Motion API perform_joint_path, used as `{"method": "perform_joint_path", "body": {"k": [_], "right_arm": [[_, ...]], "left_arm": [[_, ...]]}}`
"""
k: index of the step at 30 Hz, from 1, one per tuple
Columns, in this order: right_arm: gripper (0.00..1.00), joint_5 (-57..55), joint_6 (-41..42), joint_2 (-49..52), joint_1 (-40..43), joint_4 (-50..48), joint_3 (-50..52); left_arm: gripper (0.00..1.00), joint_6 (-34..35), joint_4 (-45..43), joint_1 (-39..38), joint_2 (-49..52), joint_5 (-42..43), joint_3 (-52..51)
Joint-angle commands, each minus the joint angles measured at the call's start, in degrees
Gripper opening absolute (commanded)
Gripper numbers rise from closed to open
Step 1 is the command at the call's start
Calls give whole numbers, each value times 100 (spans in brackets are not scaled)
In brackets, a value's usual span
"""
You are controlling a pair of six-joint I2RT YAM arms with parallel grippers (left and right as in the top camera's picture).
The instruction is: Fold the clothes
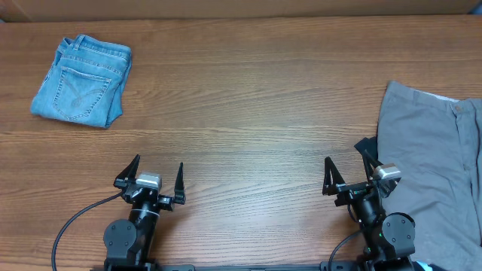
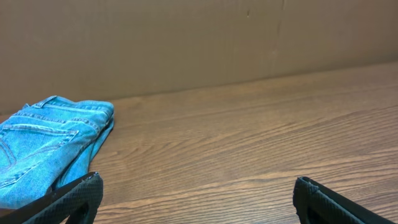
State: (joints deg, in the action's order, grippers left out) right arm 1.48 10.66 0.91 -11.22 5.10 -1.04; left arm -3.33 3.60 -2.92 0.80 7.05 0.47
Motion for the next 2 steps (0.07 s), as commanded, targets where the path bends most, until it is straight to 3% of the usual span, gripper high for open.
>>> {"method": "perform_joint_path", "body": {"k": [1, 2], "right_arm": [[100, 13, -2, -52, 37, -44, 57], [100, 13, -2, -52, 37, -44, 57]], "left_arm": [[100, 74, 4, -22, -55, 35, -20], [100, 76, 4, -22, -55, 35, -20]]}}
